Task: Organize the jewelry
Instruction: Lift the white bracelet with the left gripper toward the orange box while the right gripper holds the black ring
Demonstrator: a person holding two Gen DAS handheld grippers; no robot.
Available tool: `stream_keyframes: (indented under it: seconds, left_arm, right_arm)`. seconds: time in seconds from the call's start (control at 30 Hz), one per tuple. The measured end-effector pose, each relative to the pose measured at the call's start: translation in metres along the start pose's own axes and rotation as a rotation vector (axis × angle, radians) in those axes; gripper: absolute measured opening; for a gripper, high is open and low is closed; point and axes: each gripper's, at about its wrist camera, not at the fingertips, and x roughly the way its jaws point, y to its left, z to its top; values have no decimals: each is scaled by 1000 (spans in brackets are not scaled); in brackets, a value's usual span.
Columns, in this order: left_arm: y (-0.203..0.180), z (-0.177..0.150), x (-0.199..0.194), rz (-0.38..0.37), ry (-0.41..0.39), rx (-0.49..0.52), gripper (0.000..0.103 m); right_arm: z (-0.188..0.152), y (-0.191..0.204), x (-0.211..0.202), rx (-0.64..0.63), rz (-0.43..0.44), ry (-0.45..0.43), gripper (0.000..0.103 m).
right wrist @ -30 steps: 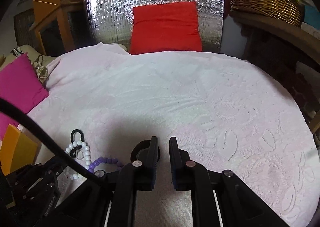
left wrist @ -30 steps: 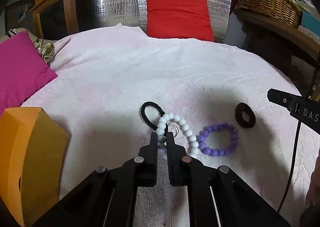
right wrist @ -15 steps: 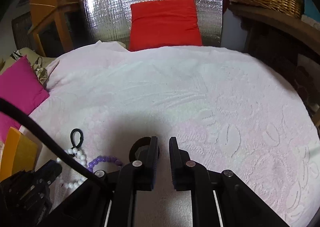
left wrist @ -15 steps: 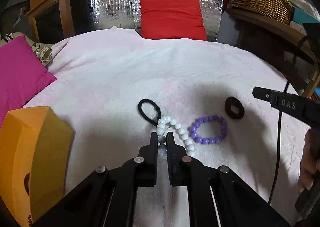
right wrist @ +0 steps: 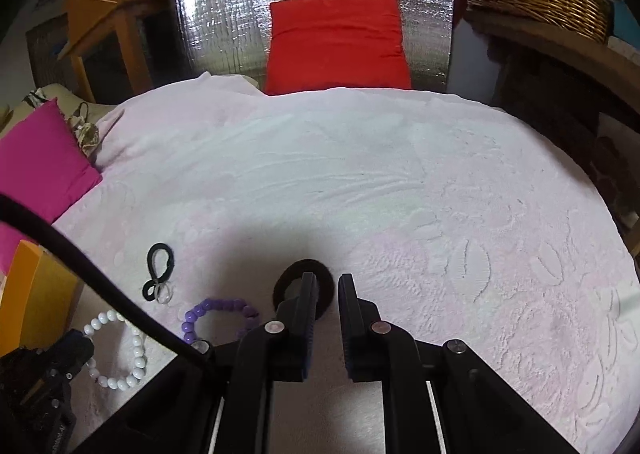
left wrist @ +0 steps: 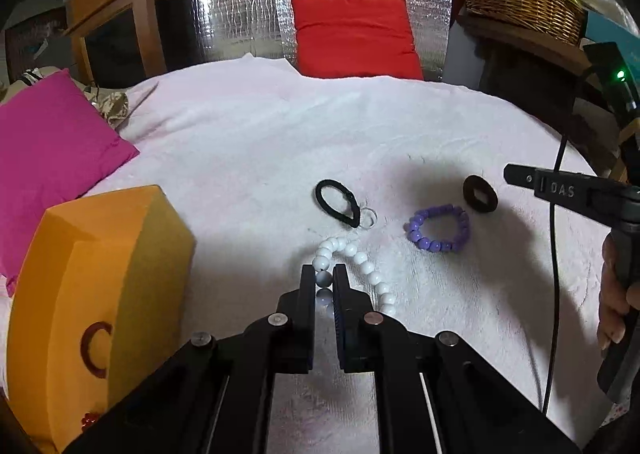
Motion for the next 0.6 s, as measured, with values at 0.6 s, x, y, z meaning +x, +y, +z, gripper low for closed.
stream_keyframes:
  seconds: [0.6]
  left_arm:
    - [-1,4,-38,41,-89,10,9]
  right_arm:
    - [-6,28,-9,-36,52,-10,12]
